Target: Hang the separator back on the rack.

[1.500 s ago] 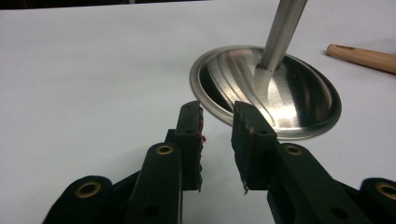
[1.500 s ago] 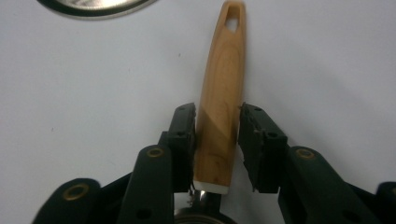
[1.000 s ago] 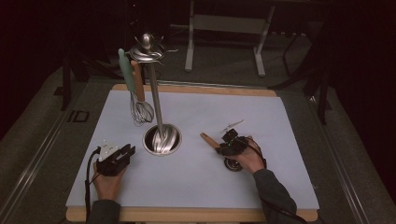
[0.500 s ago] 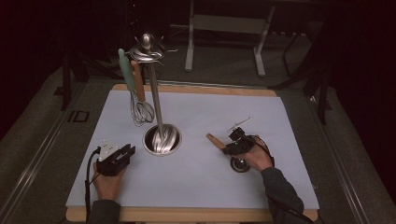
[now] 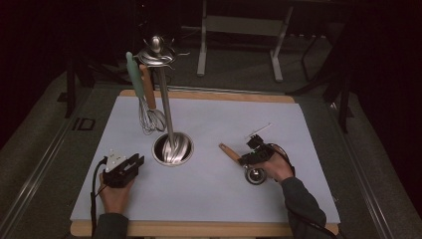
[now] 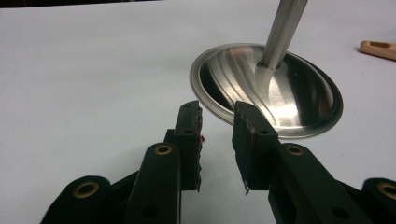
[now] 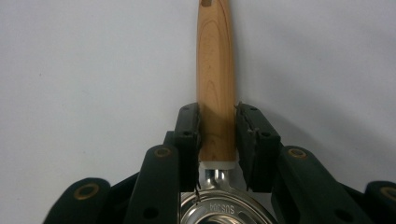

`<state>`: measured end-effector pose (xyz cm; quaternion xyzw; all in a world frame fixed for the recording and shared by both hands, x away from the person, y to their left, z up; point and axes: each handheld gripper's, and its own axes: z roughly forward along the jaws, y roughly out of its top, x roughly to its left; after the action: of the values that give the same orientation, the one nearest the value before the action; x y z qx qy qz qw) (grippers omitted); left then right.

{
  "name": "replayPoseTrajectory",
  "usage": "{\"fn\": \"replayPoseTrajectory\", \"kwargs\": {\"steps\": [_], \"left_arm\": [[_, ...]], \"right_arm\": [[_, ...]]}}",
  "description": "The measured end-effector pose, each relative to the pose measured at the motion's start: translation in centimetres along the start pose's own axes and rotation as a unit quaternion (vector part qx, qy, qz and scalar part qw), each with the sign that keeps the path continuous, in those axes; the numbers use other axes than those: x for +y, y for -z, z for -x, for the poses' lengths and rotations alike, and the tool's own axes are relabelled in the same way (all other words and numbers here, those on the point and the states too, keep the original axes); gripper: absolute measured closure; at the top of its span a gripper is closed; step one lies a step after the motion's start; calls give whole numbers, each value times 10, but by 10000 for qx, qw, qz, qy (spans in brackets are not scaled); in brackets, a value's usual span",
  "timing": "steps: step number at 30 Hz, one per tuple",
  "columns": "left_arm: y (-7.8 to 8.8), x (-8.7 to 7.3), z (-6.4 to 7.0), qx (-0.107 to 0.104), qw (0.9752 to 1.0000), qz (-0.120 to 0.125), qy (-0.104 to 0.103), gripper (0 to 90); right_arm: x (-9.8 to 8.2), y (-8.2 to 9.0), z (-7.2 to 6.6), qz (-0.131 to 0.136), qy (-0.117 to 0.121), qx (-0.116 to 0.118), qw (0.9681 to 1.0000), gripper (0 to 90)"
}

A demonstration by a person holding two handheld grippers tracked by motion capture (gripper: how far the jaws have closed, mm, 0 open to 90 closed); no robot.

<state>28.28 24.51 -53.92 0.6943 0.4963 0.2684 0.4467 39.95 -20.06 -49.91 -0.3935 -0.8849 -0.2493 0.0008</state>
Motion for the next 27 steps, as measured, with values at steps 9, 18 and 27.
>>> {"fn": "replayPoseTrajectory", "kwargs": {"steps": [9, 18, 27], "left_arm": [[0, 0, 0, 3, 10000, 8, 6, 724], [0, 0, 0, 5, 10000, 7, 5, 724], [0, 0, 0, 5, 10000, 9, 6, 724]], "right_arm": [[2, -4, 5, -209, -191, 133, 9995, 690], [4, -8, 3, -403, -284, 110, 9987, 680], [7, -8, -3, -535, -209, 17, 9983, 700]]}}
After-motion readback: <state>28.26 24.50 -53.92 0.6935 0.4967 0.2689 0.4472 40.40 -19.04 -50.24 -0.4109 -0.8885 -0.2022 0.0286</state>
